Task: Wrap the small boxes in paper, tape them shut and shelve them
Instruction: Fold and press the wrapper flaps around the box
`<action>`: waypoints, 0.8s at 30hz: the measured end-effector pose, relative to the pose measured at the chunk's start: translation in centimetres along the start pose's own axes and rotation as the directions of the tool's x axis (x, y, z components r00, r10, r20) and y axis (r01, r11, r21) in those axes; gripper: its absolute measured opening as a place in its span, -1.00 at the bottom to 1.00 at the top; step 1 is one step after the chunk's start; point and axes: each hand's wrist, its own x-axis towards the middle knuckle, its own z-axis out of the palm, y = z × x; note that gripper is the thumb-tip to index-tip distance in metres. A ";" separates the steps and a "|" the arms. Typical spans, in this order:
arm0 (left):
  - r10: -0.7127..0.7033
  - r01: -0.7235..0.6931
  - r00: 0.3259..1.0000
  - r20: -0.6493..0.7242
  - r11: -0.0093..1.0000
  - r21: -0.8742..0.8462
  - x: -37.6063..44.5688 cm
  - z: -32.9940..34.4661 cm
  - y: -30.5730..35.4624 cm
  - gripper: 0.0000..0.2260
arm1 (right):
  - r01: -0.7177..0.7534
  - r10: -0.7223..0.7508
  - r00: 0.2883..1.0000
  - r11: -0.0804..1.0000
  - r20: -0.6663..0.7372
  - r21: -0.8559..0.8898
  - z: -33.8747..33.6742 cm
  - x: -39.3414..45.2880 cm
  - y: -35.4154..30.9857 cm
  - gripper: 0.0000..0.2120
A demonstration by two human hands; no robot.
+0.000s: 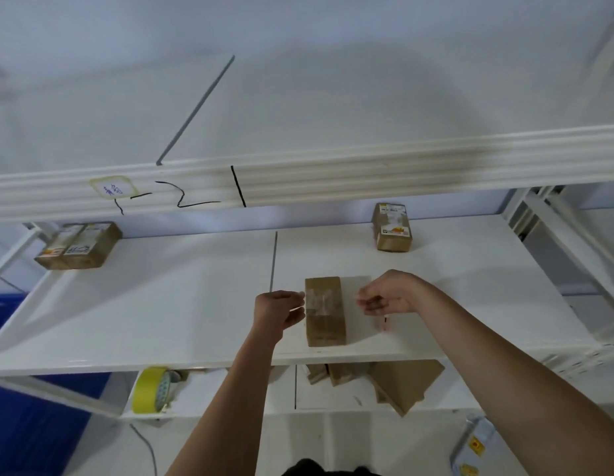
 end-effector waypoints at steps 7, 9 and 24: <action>-0.170 0.173 0.985 -0.032 0.981 0.088 1.9 -0.1 -0.1 -0.80 | 0.027 -0.022 0.999 0.991 -0.040 0.128 0.4 1.0 1.0 -0.84; -0.202 0.205 0.979 -0.032 0.971 0.120 2.3 -0.2 0.1 -0.80 | 0.040 -0.031 0.997 0.989 -0.064 0.140 0.8 1.5 1.2 -0.82; -0.284 0.269 0.958 0.032 0.933 0.239 5.5 -1.4 0.5 -0.76 | -0.048 0.084 0.991 0.950 -0.104 0.309 1.9 3.1 1.6 -0.81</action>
